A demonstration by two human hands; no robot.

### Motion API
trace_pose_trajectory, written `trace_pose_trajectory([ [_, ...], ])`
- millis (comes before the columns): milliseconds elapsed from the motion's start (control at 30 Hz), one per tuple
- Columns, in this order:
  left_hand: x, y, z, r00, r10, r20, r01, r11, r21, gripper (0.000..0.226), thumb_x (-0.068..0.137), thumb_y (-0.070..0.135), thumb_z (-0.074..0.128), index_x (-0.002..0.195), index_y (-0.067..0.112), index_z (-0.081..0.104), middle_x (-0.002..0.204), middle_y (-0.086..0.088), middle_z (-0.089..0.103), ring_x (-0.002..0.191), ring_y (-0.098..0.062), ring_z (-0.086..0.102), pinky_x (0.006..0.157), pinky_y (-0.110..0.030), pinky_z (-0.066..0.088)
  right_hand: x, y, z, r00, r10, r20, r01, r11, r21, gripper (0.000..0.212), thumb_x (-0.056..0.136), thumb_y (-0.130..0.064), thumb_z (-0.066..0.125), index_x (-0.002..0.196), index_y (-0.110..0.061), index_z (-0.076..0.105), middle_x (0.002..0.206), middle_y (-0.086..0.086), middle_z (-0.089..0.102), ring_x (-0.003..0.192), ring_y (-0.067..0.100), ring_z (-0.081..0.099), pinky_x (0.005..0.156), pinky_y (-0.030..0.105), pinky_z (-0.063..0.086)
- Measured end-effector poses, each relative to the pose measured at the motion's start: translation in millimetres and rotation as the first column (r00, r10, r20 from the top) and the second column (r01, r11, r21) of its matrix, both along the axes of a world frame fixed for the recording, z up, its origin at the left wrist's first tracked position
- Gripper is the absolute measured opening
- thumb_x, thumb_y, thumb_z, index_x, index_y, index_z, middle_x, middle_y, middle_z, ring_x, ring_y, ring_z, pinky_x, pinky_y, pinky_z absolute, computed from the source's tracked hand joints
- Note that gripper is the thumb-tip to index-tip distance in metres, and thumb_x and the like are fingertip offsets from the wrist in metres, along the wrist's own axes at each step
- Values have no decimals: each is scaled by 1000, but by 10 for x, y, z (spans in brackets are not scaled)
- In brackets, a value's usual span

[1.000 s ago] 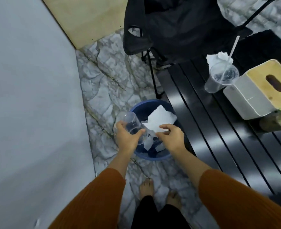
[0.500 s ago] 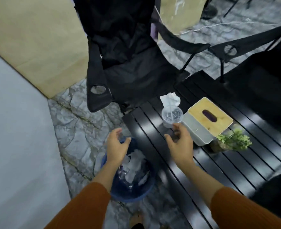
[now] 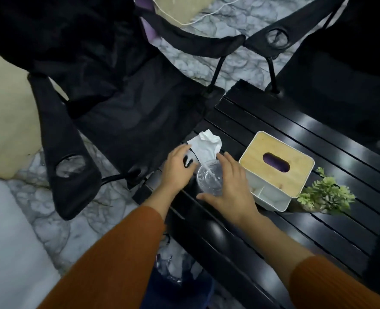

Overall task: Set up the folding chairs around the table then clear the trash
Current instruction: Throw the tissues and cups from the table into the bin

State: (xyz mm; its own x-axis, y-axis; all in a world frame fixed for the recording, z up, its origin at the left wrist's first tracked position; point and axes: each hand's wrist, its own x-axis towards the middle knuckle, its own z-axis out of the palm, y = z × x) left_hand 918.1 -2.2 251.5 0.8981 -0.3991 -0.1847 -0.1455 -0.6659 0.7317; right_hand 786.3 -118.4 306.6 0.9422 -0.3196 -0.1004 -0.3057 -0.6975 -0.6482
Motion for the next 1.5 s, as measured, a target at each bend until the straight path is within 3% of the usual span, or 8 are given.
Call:
trace_pose_trajectory([
  [133, 188, -277, -206, 983, -176, 50, 171, 982, 85, 70, 85, 33, 68, 147, 27, 35, 156, 5, 30, 144, -17, 20, 118, -38, 19, 72, -32, -150, 1000, 5, -28, -5, 1000, -4, 102, 67, -41, 81, 147, -14, 25, 154, 2, 25, 138, 20, 22, 115, 29, 22],
  [233, 265, -416, -355, 965, -251, 78, 230, 950, 211, 65, 86, 35, 65, 144, 27, 38, 148, 3, 37, 132, -23, 29, 113, -38, 26, 75, -43, -219, 1000, -28, 0, 28, 999, 35, 96, 67, -36, 81, 145, -14, 29, 150, 1, 30, 135, 17, 24, 113, 25, 22],
  [333, 294, -469, -484, 982, -173, 78, 158, 973, 169, 33, 87, 22, 64, 118, 14, 61, 122, -4, 53, 114, -26, 42, 100, -39, 40, 74, -39, -262, 999, -53, 13, 52, 997, 58, 96, 67, -34, 81, 145, -14, 29, 149, -1, 30, 134, 14, 23, 111, 21, 20],
  [433, 280, -445, -507, 990, -117, 76, 107, 986, 126, 7, 89, 12, 59, 91, 6, 63, 102, -9, 58, 104, -26, 49, 89, -39, 45, 71, -36, -287, 998, -55, 13, 54, 998, 43, 97, 67, -35, 81, 145, -14, 29, 149, 0, 30, 135, 14, 23, 111, 19, 17],
  [833, -237, 397, -85, 974, 221, -46, -223, 974, -34, 10, 86, 20, 64, 85, 11, 68, 79, 2, 62, 76, -16, 58, 71, -29, 45, -175, 240, -52, 999, 26, 26, -28, 996, 81, 97, 67, -36, 82, 145, -16, 28, 149, -4, 29, 131, 10, 22, 107, 19, 20],
  [1200, -1789, 1534, 179, 745, 647, -161, -664, 743, -83, 7, 85, 12, 66, 82, 7, 63, 77, -8, 66, 72, -26, 62, 70, -39, 52, -971, 874, 229, 947, 321, 31, -321, 935, 149, 95, 66, -37, 83, 143, -19, 31, 149, -4, 29, 132, 16, 23, 107, 25, 24],
  [1400, -2554, 1913, -106, 621, 755, -211, -762, 645, 64, 24, 85, 7, 66, 67, 18, 55, 70, -9, 62, 68, -31, 62, 64, -36, 47, -1286, 1243, -43, 875, 480, -55, -459, 862, 216, 98, 67, -37, 83, 145, -18, 26, 152, -3, 26, 136, 19, 21, 109, 26, 23],
  [1500, -2735, 1999, -305, 580, 770, -267, -777, 621, 102, 9, 84, 7, 66, 78, 12, 62, 79, -12, 67, 75, -32, 66, 71, -36, 52, -1315, 1387, -262, 871, 480, -104, -447, 863, 233, 103, 67, -34, 84, 148, -18, 21, 155, -1, 23, 140, 21, 17, 115, 34, 25],
])
